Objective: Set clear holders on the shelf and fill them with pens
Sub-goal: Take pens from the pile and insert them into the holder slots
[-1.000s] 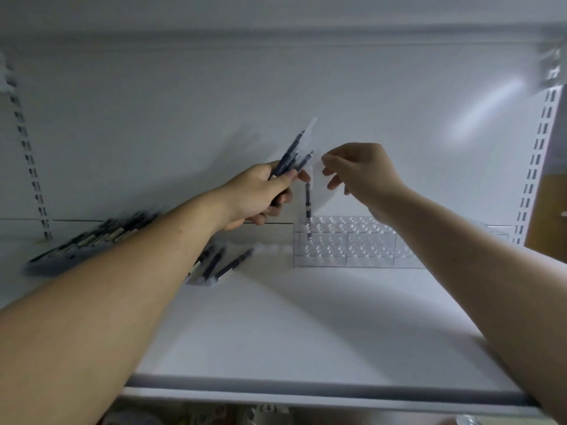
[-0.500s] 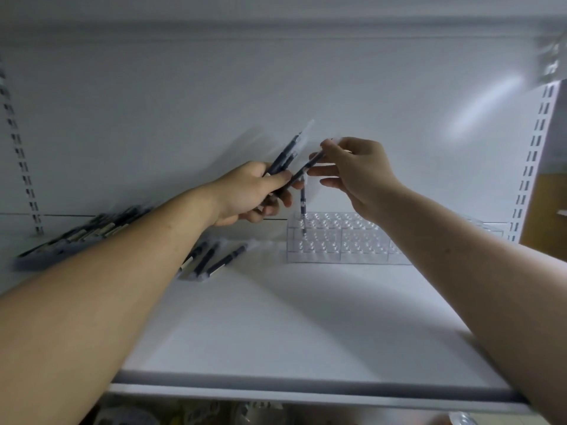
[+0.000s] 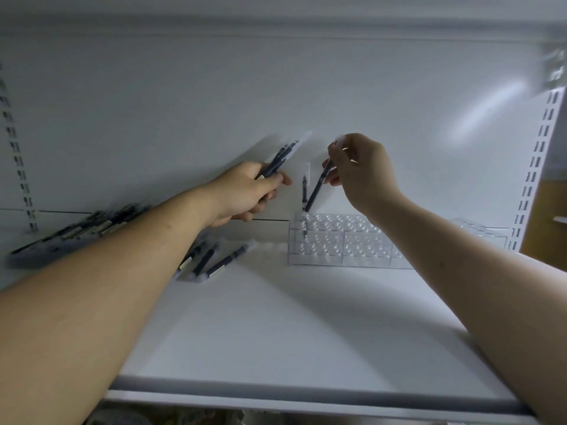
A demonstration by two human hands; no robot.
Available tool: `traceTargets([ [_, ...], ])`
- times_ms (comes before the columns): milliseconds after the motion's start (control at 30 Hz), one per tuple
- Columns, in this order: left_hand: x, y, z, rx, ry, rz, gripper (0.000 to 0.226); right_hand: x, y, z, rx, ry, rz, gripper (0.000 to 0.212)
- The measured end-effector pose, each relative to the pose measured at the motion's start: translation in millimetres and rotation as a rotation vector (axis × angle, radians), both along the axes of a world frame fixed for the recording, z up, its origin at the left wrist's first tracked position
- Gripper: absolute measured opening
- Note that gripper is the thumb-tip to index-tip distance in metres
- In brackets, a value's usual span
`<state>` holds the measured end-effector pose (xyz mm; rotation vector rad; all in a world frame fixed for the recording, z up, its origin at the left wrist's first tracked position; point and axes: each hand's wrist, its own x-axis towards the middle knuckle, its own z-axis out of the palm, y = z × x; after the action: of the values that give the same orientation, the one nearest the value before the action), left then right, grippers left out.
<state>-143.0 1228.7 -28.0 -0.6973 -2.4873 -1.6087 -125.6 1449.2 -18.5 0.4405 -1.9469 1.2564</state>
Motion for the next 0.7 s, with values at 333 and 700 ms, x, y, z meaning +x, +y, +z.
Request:
traceTargets([
  [333, 0.1, 3.7, 2.0, 0.046, -0.002, -0.014, 0.026, 0.3, -10.3, -5.4, 0.303, -0.072, -0.037, 0.016],
  [700, 1.2, 3.7, 3.6, 0.075, 0.036, -0.032, 0.031, -6.6, -16.4, -3.1, 0.362, -0.150, -0.074, 0.017],
])
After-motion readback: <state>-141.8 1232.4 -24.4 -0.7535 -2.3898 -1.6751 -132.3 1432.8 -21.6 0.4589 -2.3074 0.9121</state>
